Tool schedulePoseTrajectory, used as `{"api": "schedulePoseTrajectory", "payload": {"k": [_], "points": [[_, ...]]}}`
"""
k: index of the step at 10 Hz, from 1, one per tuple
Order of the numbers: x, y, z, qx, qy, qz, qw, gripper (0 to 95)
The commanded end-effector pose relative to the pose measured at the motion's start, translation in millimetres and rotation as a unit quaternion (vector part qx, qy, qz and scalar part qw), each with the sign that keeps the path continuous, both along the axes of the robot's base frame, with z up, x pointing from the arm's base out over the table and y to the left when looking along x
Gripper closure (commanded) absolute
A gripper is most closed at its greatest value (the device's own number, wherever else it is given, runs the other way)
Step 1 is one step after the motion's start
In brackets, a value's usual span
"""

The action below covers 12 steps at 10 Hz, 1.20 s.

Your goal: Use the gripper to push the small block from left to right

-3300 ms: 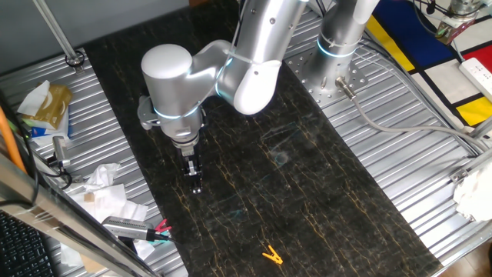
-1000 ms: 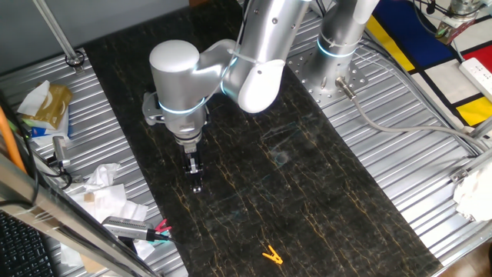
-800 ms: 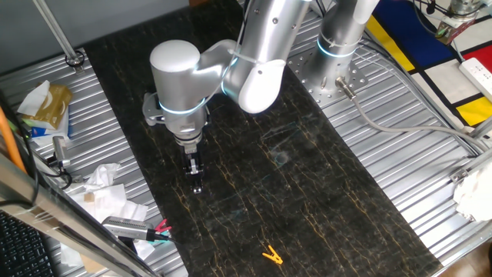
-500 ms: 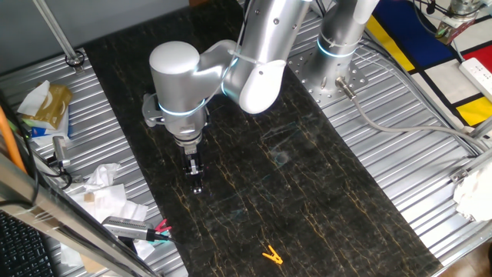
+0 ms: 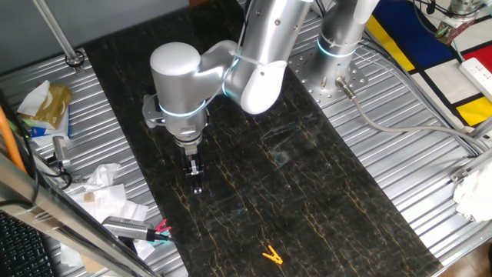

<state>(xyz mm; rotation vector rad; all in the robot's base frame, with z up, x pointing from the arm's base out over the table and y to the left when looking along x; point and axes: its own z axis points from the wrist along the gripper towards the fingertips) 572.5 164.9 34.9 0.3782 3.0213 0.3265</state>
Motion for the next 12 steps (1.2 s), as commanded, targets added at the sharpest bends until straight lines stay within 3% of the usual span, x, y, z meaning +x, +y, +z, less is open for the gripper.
{"api": "schedulePoseTrajectory", "payload": {"k": [1,7,12], "points": [[-1.0,-1.5,-1.1,0.000,-0.001,0.003,1.0000,19.0],[-3.3,-4.9,-4.0,-0.006,-0.005,0.014,0.9999,19.0],[-3.8,-5.8,-4.9,-0.006,0.004,0.015,0.9999,19.0]]}}
